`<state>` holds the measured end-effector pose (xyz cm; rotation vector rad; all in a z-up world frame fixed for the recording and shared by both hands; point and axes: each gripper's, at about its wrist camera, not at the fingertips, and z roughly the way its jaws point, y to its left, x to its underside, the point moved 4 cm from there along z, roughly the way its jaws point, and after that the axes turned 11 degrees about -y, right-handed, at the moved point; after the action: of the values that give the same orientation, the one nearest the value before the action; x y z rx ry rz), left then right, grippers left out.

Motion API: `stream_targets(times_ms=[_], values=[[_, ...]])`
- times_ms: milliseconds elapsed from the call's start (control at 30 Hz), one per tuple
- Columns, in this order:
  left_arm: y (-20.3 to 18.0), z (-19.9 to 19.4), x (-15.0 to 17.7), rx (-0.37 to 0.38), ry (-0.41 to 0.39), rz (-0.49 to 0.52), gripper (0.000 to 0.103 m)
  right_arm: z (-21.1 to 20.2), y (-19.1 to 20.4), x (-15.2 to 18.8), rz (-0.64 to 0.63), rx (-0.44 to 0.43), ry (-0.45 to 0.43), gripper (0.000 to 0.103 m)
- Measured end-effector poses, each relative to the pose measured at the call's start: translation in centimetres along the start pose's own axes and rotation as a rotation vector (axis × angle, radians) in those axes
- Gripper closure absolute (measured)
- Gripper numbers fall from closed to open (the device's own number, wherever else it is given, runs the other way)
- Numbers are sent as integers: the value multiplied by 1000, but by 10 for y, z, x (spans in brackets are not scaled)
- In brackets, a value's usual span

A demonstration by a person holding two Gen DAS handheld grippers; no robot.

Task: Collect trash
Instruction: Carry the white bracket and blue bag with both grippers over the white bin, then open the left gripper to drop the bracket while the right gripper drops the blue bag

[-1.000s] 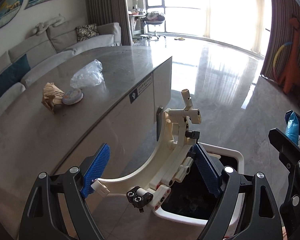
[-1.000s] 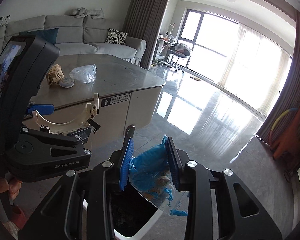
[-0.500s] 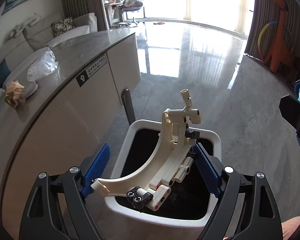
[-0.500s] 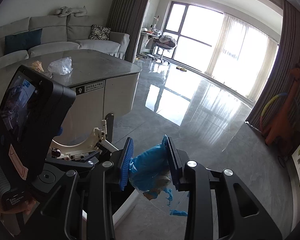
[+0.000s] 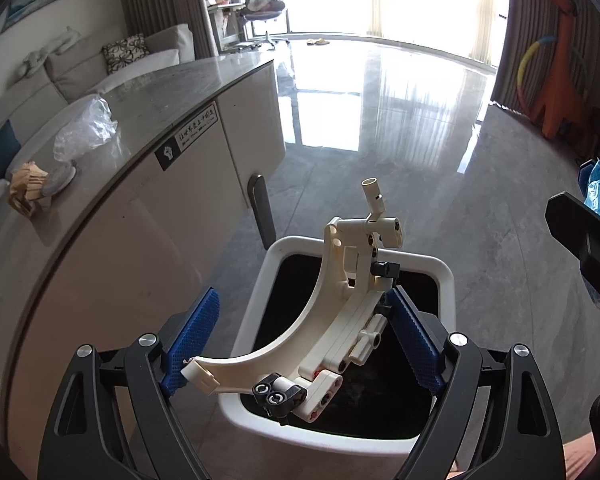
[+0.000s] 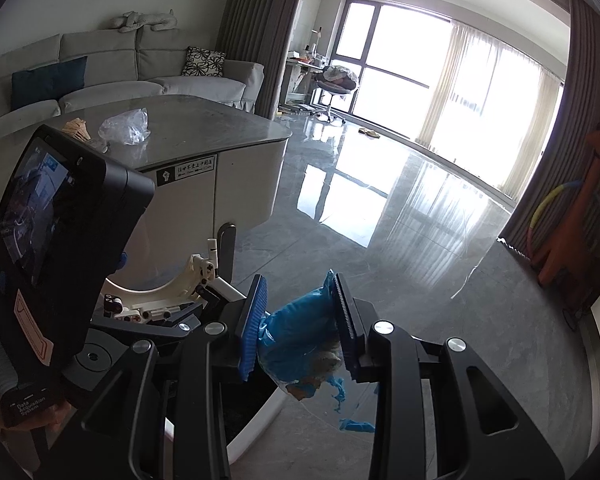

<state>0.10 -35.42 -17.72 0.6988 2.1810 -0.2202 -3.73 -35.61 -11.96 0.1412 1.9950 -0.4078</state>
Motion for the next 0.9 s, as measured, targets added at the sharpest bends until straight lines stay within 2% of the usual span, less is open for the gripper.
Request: stream_targets(times_ms=[133, 267, 633, 900], values=[[-2, 4, 2, 18, 30, -4, 16, 2, -2, 0, 0, -2, 3, 68], [-3, 0, 2, 7, 8, 19, 9, 3, -3, -2, -3, -5, 6, 68], [6, -13, -8, -20, -36, 20, 7, 2, 2, -5, -10, -15, 1, 68], [35, -22, -7, -73, -50, 0, 7, 13, 12, -5, 0, -33, -3, 68]])
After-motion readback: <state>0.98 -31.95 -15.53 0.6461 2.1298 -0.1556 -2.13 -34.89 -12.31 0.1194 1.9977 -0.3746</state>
